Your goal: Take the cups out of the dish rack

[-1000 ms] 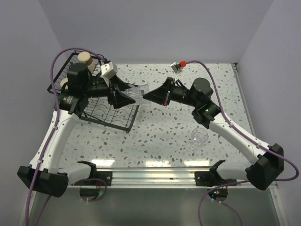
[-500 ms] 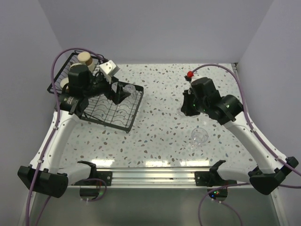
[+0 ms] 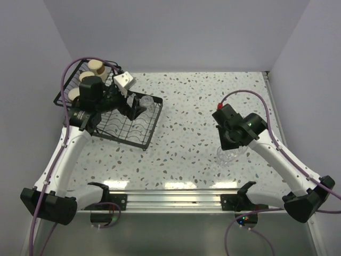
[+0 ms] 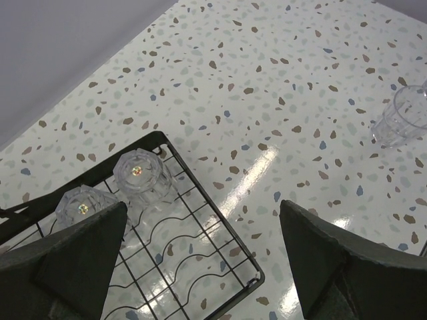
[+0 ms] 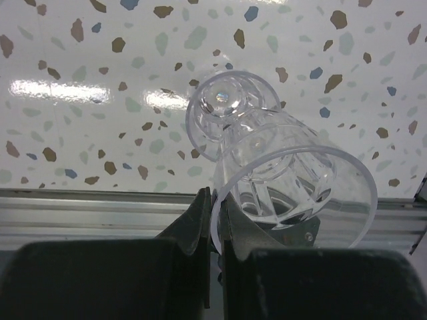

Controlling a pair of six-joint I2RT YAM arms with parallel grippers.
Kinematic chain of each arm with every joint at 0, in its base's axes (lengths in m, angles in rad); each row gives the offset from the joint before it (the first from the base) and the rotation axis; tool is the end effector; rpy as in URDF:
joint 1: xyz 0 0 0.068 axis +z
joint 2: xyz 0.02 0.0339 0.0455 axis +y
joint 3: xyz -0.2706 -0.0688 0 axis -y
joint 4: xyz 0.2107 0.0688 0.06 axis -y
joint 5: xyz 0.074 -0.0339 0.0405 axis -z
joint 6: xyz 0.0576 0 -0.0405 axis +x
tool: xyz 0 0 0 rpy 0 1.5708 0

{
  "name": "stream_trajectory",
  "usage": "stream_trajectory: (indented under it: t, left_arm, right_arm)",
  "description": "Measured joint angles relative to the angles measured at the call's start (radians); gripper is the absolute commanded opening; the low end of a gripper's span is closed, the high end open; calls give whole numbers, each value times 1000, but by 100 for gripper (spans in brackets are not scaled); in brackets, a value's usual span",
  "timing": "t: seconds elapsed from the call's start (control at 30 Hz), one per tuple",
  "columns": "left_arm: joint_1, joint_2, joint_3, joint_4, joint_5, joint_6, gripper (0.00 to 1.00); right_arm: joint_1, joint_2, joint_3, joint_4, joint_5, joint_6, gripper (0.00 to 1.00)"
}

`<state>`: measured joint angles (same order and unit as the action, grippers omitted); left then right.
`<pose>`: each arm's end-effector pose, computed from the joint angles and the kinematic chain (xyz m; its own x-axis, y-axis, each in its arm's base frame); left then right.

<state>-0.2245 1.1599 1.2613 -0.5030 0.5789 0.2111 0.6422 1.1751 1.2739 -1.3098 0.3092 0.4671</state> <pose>0.2152 -0.0815 0.3948 -0.2307 0.2326 -0.9448 0.7421 0.6701 -0.0162 0.1425 0.0847 0.3231 -0.8875 -0.1282 -0.4426 -0.0953 0.9908 -0.0958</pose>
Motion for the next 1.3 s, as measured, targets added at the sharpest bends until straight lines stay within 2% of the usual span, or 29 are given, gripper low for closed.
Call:
stream_trajectory:
  t: [0.6,0.83,1.13,1.3]
  left_arm:
    - [0,-24,0,-3,-11,18,100]
    - [0,-24,0,-3,-16,18,100]
    - [0,-23,-10,-3,-16,18,100]
    - [0,-23,-14,-4,-16,21,100]
  right_arm:
    - [-22,-15,-175,230,3,-8,0]
    - [-44,3,-266,279,-51,-4,0]
    - [-117,-11,-289,318,-133,-14,0]
    - [-153,-26,-303,346,-156,-21,11]
